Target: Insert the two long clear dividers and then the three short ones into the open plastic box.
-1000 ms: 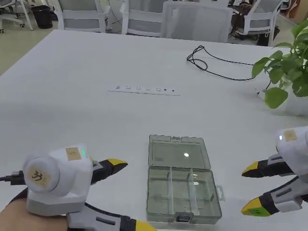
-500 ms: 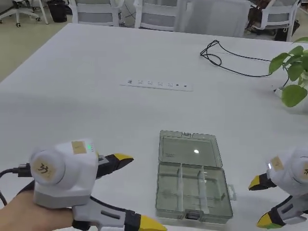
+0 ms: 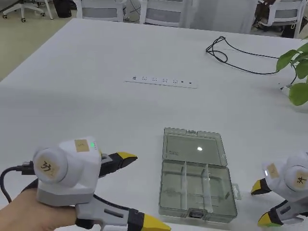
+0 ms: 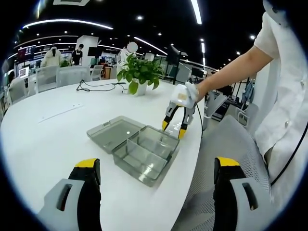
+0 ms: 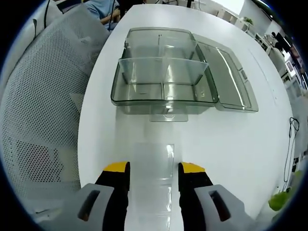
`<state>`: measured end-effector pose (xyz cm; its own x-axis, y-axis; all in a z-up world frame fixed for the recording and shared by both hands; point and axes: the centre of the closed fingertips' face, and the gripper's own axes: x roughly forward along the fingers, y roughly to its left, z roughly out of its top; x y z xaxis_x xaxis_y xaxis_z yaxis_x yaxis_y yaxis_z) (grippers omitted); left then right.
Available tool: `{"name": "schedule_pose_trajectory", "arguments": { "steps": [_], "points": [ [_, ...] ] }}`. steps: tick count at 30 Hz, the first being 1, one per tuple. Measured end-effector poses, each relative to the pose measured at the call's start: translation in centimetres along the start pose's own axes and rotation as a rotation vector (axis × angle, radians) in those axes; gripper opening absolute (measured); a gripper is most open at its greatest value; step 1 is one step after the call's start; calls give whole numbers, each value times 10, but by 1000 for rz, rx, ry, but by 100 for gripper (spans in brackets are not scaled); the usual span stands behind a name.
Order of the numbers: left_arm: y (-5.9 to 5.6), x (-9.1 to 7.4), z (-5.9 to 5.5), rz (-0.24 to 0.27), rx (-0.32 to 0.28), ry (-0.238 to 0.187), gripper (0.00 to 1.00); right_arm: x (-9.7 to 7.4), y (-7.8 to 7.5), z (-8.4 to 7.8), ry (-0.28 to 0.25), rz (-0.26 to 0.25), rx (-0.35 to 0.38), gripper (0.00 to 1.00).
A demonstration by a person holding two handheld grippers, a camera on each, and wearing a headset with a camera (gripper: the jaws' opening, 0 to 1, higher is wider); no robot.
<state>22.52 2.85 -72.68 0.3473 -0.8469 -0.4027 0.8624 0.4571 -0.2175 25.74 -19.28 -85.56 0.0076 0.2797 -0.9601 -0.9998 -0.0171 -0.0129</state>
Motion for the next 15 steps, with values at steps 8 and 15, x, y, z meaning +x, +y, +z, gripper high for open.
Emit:
{"name": "schedule_pose_trajectory", "arguments": {
  "steps": [8, 15],
  "points": [
    [0, 1, 1, -6, 3, -3, 100, -1, 2, -1, 9, -3, -4, 33],
    [-2, -1, 0, -7, 5, 0, 100, 0, 2, -2, 6, -8, 4, 33]
  ]
}}
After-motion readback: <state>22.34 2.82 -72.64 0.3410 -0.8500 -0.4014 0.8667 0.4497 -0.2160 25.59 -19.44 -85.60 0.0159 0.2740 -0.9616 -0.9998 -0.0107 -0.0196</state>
